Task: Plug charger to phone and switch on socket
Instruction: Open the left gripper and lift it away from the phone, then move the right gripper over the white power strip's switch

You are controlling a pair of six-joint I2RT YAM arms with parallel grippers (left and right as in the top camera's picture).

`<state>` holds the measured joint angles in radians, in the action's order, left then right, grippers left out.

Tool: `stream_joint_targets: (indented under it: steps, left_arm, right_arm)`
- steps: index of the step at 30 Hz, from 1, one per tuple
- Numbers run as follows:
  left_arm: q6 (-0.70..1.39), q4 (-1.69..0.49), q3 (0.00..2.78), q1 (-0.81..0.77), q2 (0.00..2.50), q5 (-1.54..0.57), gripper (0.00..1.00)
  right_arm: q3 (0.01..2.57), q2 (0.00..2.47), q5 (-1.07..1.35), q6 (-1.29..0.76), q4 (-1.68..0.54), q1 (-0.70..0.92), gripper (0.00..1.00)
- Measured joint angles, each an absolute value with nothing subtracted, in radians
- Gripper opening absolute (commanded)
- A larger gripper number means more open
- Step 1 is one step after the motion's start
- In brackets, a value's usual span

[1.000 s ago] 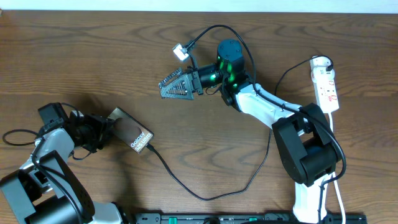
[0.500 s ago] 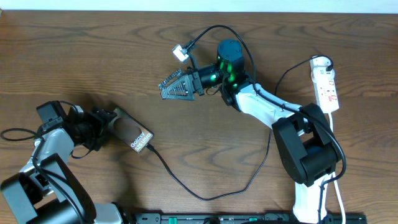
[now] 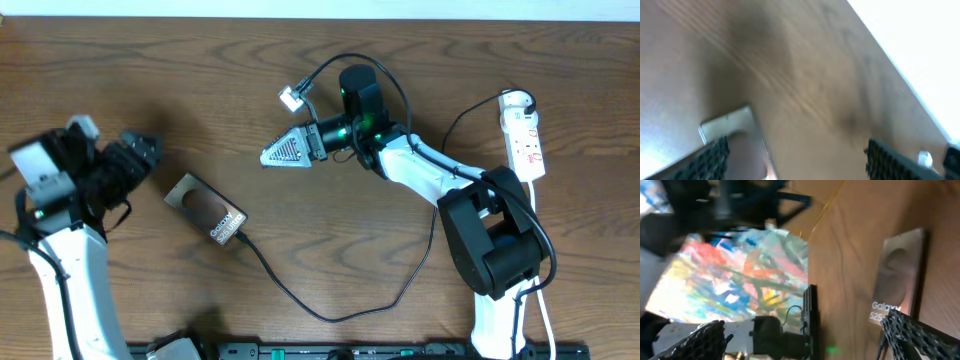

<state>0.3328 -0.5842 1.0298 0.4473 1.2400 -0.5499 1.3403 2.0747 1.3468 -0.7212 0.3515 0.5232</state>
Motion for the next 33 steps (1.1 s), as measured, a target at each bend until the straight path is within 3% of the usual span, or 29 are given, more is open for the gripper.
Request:
stream_joint_targets:
  steps: [8,12,17,22,24,29,33]
  left_arm:
    - [0.219,-0.869,1.397,0.149,1.305,-0.258,0.85]
    - [0.203,-0.864,1.442,0.036,1.32,-0.173,0.86]
    - [0.178,-0.848,1.443,-0.089,1.332,-0.128,0.86]
    - [0.079,-0.822,1.443,-0.192,1.353,-0.115,0.86]
    - [0.054,-0.807,1.443,-0.215,1.359,-0.113,0.86]
    - [0.023,-0.804,1.443,-0.224,1.362,-0.105,0.86]
    - [0.018,-0.804,1.443,-0.224,1.362,-0.105,0.86]
  right_arm:
    - [1.346,2.075,1.244,-0.712,0.221,0.522,0.99]
    - [1.367,2.075,1.166,-0.662,-0.003,0.515,0.99]
    - [1.478,2.074,0.993,-0.516,-0.476,0.474,0.99]
    - [1.727,2.042,0.625,-0.377,-0.957,0.434,0.99]
    - [1.813,2.013,0.477,-0.353,-1.055,0.43,0.99]
    - [1.987,1.918,0.147,-0.312,-1.184,0.411,0.99]
    - [2.029,1.877,0.026,-0.295,-1.196,0.336,0.99]
